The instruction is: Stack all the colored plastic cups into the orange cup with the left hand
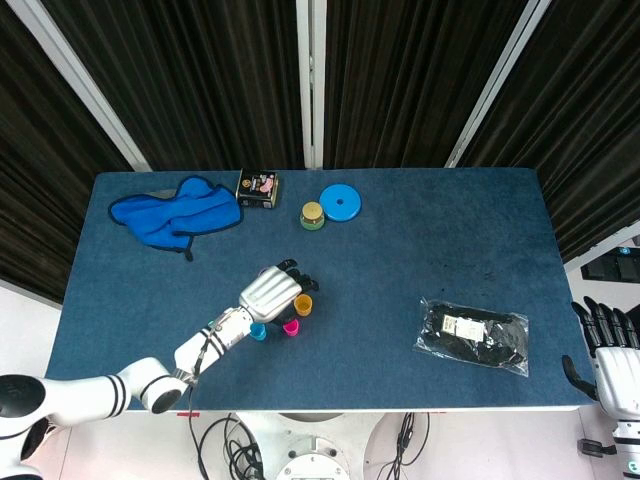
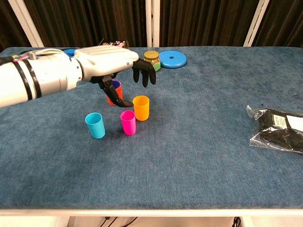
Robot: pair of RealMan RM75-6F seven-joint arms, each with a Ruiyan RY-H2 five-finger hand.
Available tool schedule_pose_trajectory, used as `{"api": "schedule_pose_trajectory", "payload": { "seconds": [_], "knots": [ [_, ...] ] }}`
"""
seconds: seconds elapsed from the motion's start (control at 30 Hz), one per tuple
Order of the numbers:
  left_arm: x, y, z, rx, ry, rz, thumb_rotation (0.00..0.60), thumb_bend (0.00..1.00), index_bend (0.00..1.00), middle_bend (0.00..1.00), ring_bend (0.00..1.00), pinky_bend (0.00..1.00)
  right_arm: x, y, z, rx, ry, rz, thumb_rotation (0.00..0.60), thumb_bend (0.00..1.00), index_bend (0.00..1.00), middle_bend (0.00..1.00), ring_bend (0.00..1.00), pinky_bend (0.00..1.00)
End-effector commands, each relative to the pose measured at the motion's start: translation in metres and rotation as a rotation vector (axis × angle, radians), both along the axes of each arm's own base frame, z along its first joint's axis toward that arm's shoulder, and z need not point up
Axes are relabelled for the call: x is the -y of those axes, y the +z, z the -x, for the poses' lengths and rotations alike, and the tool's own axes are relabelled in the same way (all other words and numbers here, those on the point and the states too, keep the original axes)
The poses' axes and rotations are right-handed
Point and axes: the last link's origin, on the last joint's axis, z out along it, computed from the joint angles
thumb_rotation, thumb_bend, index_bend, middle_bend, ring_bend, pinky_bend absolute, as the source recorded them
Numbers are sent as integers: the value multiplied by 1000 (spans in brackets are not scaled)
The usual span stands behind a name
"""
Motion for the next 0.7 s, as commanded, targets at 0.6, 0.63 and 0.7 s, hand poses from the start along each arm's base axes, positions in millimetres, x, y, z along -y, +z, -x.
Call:
{"api": "schedule_pose_trajectory", "payload": {
  "seconds": [0.6,0.63,0.7],
  "knots": [
    [-11,-14,-1,-58,5,27,600,229,288,311,309,186,3,1,5,4,-13,-9,600,327,0,0,0,0],
    [-11,-15,-1,-60,5,27,600,229,288,311,309,187,3,1,5,4,-13,-9,600,327,0,0,0,0],
    [-12,-16,-1,-64,7,28,600,230,289,312,309,188,2,1,5,4,-14,-8,600,327,0,0,0,0]
  ]
}}
